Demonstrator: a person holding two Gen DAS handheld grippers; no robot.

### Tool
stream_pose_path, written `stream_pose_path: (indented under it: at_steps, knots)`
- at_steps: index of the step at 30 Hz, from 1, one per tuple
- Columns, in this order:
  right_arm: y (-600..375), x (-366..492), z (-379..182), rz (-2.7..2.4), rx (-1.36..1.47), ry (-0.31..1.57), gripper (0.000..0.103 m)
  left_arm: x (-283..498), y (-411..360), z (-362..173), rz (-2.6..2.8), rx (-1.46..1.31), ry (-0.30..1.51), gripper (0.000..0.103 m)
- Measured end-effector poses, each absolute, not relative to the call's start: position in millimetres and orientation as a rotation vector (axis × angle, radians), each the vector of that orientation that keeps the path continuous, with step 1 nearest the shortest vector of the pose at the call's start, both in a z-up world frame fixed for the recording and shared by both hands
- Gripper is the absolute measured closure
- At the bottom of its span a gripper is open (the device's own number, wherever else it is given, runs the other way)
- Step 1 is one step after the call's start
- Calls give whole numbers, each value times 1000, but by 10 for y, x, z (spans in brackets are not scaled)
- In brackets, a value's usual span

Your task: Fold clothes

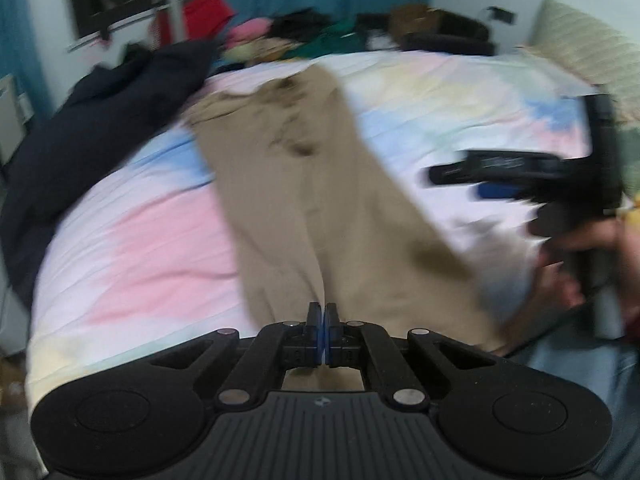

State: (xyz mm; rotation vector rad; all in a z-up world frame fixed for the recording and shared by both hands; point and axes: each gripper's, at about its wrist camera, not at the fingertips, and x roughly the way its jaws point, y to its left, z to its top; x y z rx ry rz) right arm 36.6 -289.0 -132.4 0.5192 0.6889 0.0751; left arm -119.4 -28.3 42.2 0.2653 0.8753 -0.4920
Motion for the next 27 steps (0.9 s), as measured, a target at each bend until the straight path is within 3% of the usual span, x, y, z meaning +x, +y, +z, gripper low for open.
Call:
stream_pose_path:
  at_steps: [7,10,12,14,16,18,20,22,27]
  knots:
    - [-3050,374,-1499,111,678,756,9,-917,-634,-165,-554,176,1058,99]
    - [-3150,406,-1644,131,804,812,9,-787,-546,-477,-562,94,1202,83]
    - [-3190,418,-1724,150,866,844,9,-769,-416,-490,-571,41,1221,79]
    - [-3203,436,-1785,166,909,868,9,-770,-241,-419,-608,-24,1210,59]
    - [-3191,458,-1825,169,923,889,9,-766,-46,-313,-633,-94,1182,47]
    - [-3163,487,-1859,168,918,913,12,-726,190,-213,-600,-163,1129,43]
    - [-3131,536,-1903,168,908,947,24,-635,437,-205,-518,-245,1077,34]
    - [-3087,578,-1946,172,889,979,23,-541,658,-237,-443,-329,1035,22]
    - [-2992,625,-2063,224,923,1046,25,-335,1022,-610,-290,-529,1115,23]
